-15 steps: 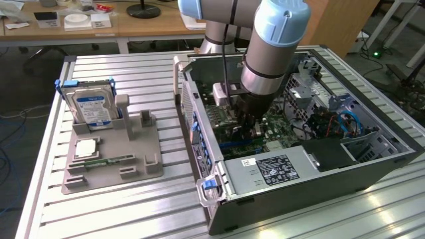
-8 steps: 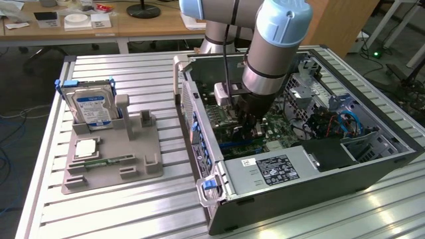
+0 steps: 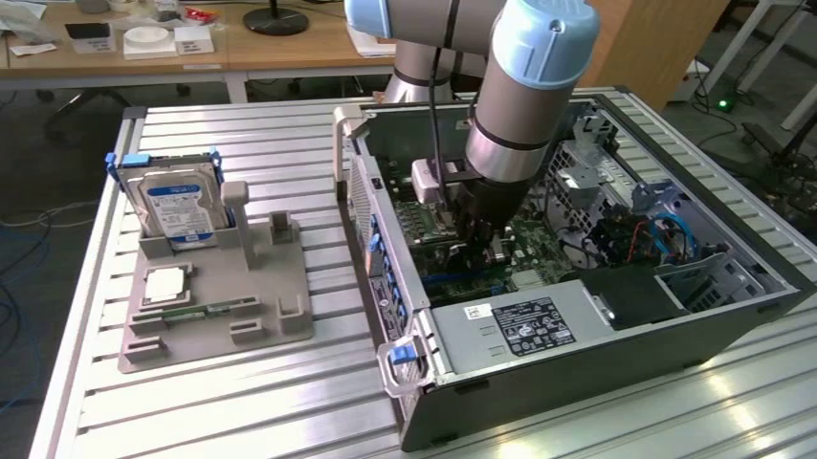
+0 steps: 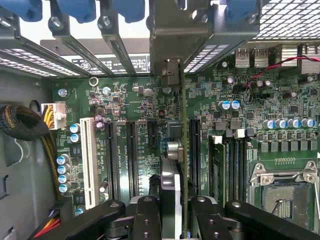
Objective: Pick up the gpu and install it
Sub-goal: 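Insert the gpu into the slot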
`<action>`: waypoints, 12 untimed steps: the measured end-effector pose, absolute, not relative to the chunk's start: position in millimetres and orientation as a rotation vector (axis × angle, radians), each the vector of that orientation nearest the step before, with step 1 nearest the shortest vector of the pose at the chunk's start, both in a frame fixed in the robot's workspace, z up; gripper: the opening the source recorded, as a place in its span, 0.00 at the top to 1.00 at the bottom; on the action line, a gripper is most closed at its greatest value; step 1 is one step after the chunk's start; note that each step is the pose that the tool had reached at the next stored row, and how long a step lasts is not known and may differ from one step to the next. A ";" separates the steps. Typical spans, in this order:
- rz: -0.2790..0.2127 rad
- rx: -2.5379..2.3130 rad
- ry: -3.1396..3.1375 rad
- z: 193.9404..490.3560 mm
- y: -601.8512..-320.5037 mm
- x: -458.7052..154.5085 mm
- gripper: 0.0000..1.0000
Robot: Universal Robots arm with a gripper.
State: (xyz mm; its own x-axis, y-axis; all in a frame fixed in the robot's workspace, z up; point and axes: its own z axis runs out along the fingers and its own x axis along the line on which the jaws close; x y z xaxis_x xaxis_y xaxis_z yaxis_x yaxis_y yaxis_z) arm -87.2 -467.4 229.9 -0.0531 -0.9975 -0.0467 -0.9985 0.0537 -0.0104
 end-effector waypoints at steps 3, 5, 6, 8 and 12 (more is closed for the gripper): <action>0.038 -2.133 2.250 229.9 -467.0 -87.2 0.72; 0.036 -2.133 2.251 229.9 -466.3 -87.2 0.72; 0.036 -2.134 2.251 229.8 -466.3 -87.2 0.72; 0.036 -2.134 2.251 229.8 -466.3 -87.4 0.72; 0.035 -2.134 2.252 229.4 -465.6 -89.3 0.72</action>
